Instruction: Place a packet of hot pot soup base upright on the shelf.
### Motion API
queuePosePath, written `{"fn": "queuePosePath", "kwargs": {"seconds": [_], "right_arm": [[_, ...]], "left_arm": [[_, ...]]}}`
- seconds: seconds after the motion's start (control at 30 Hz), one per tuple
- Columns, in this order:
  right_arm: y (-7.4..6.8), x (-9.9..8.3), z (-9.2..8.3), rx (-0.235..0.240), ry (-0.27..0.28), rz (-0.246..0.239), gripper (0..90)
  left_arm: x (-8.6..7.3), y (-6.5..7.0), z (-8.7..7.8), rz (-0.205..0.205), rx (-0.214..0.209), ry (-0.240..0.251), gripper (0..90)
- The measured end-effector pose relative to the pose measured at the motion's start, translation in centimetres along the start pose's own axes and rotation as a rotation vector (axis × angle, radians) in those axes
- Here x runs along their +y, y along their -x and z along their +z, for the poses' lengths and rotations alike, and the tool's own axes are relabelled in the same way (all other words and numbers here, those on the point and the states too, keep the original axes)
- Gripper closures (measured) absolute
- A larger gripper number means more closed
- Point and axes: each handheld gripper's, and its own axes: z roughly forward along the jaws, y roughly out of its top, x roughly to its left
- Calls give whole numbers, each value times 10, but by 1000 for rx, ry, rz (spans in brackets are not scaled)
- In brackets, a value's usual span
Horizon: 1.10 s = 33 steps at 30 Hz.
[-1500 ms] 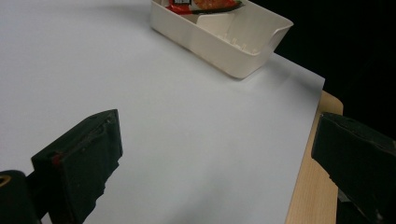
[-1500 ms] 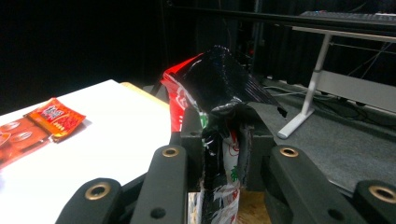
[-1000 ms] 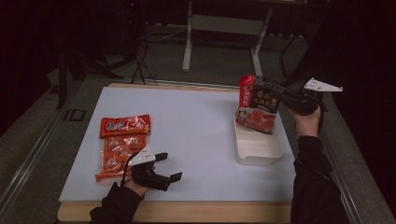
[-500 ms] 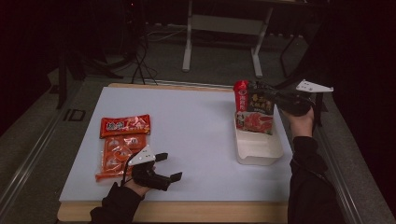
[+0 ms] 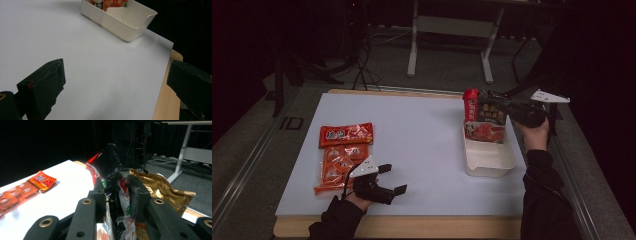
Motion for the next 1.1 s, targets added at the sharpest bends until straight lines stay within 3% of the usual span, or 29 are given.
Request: {"fn": "queuePosePath", "kwargs": {"seconds": [0.07,0.17,0.2,0.37,0.4,0.53,0.63,0.87,1.0,1.1], "right_arm": [[0,-3,-1,-7,-8,-9,699],[2,-13,2,-23,-65,-12,693],[3,-16,0,-30,-54,-9,684],[6,-19,-7,-55,-38,43,521],[5,-17,-8,-84,-51,41,513],[-2,-9,-8,-120,-99,18,458],[-7,-2,-12,-87,-56,51,428],[-25,20,-19,-98,-28,16,334],[-33,28,-20,-112,-18,5,258],[-45,33,-22,-122,6,-15,144]], "left_arm": [[0,0,0,-1,-1,1,22],[0,0,0,0,-2,1,22],[0,0,0,-1,-2,1,23],[0,0,1,0,-1,-1,22],[0,0,1,1,-1,-3,23],[0,0,1,1,1,-3,22],[0,-1,1,1,2,-2,22],[0,0,0,1,0,3,22],[1,1,0,20,13,-3,23],[2,2,-1,70,47,-11,22]]}}
